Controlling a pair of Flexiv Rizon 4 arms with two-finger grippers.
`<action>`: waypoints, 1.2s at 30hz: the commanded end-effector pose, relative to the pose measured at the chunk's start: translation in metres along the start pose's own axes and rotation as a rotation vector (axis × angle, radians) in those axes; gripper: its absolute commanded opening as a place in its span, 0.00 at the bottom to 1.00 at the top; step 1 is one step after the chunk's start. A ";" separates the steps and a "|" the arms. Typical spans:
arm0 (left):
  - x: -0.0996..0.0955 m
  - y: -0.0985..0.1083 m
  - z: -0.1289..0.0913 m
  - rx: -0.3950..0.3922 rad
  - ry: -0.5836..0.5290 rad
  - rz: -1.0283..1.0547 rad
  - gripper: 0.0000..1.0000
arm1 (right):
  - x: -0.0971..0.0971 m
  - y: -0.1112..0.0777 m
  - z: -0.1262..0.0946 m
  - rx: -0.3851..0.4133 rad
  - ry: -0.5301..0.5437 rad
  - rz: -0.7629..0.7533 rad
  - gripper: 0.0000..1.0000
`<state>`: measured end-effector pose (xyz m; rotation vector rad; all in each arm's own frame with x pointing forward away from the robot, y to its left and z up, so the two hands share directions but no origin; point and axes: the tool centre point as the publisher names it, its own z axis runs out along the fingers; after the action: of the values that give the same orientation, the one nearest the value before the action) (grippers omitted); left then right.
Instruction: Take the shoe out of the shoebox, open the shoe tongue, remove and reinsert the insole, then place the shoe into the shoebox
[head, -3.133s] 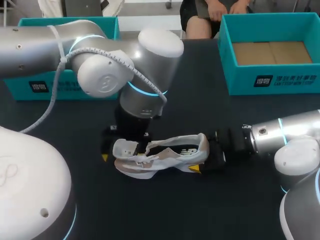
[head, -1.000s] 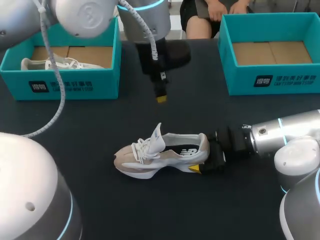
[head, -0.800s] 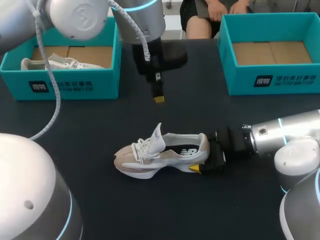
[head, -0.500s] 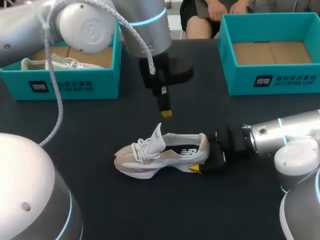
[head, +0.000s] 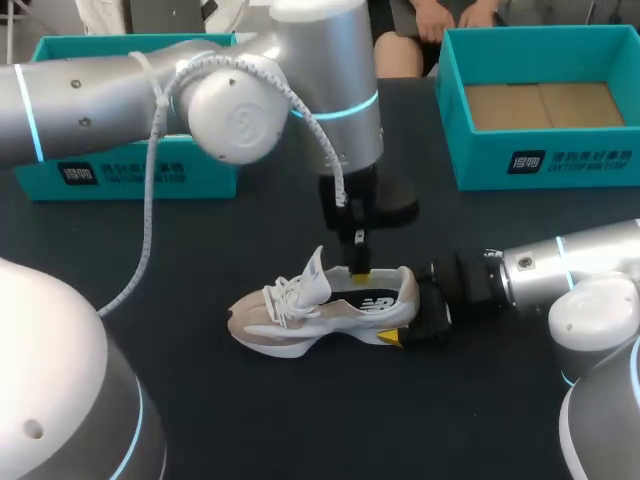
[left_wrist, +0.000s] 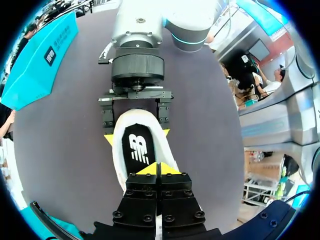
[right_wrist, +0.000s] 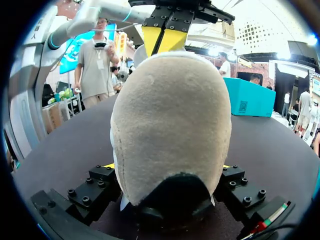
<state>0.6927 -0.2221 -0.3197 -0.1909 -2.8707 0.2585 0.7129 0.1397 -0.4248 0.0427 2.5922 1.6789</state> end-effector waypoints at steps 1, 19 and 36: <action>0.004 0.005 0.024 0.021 -0.006 0.005 0.00 | 0.001 -0.001 0.003 0.003 -0.001 0.001 0.00; 0.005 0.006 0.027 0.007 -0.003 -0.006 0.00 | 0.001 -0.001 0.003 0.003 -0.001 0.001 0.00; -0.004 0.016 0.059 0.009 -0.018 -0.008 0.00 | 0.001 -0.001 0.003 0.003 -0.001 0.001 0.00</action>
<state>0.6808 -0.2148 -0.3729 -0.1708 -2.8929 0.2730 0.7129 0.1397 -0.4248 0.0427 2.5922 1.6788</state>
